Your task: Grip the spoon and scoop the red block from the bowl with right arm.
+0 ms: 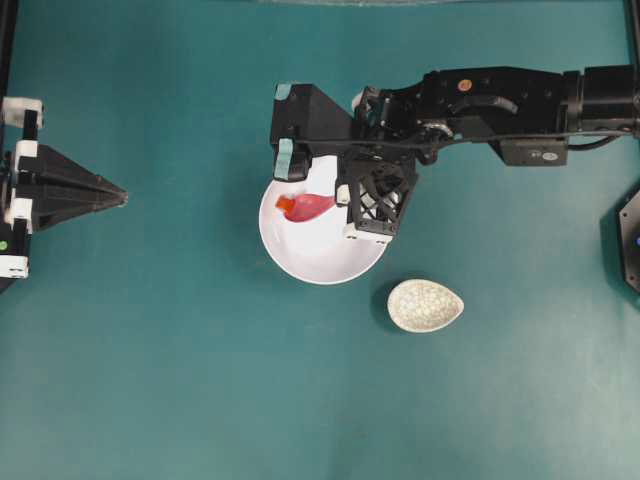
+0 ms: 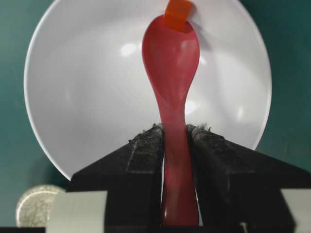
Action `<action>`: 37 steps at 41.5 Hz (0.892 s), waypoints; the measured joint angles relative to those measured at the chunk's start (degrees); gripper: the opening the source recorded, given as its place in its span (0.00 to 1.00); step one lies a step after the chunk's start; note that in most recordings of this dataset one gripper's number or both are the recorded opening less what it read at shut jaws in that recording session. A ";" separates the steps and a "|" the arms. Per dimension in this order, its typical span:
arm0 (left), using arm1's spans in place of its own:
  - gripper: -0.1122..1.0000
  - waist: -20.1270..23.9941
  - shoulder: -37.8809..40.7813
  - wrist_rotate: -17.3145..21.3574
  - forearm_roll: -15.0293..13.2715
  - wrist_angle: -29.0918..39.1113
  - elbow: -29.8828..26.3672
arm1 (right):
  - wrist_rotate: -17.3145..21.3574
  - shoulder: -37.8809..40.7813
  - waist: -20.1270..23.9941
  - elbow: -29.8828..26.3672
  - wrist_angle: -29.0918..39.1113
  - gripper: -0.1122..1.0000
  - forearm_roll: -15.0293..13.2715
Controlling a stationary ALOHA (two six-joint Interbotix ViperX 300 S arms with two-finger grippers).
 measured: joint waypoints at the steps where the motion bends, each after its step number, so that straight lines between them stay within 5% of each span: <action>1: 0.10 -0.09 0.09 0.00 0.00 0.00 0.00 | 0.00 0.00 0.00 0.00 -0.09 0.32 0.00; 37: 0.10 0.00 0.00 0.00 0.00 0.00 0.00 | 0.00 -2.55 0.70 1.32 -1.05 0.32 0.09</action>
